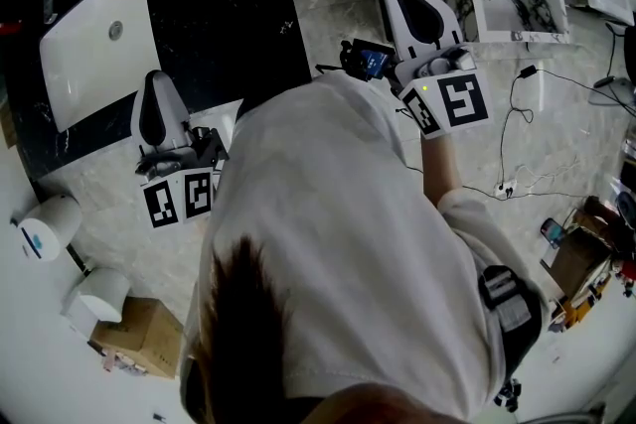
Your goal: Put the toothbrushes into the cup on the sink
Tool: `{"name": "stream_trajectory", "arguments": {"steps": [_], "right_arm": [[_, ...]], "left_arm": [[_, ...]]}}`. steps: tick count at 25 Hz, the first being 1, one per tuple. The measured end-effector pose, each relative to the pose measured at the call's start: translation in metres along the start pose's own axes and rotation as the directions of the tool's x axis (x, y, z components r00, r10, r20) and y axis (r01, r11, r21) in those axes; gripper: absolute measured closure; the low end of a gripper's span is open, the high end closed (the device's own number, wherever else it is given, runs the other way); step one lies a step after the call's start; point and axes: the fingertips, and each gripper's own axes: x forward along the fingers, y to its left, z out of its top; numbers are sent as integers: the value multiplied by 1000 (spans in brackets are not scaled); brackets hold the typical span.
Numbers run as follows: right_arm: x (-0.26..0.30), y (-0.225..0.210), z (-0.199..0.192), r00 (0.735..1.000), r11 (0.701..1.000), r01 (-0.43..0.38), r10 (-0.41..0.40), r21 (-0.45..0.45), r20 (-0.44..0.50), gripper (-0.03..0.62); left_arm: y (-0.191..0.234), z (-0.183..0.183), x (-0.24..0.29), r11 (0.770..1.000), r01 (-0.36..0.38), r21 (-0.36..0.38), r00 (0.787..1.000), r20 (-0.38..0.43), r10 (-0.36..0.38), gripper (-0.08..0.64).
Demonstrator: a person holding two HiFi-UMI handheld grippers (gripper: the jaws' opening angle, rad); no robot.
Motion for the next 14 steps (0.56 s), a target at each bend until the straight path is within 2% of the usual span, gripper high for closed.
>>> {"name": "stream_trajectory", "arguments": {"steps": [14], "right_arm": [[-1, -1, 1, 1000, 1000, 5, -5, -2, -1, 577]], "left_arm": [[-2, 2, 0, 1000, 6, -1, 1000, 3, -6, 545]]}}
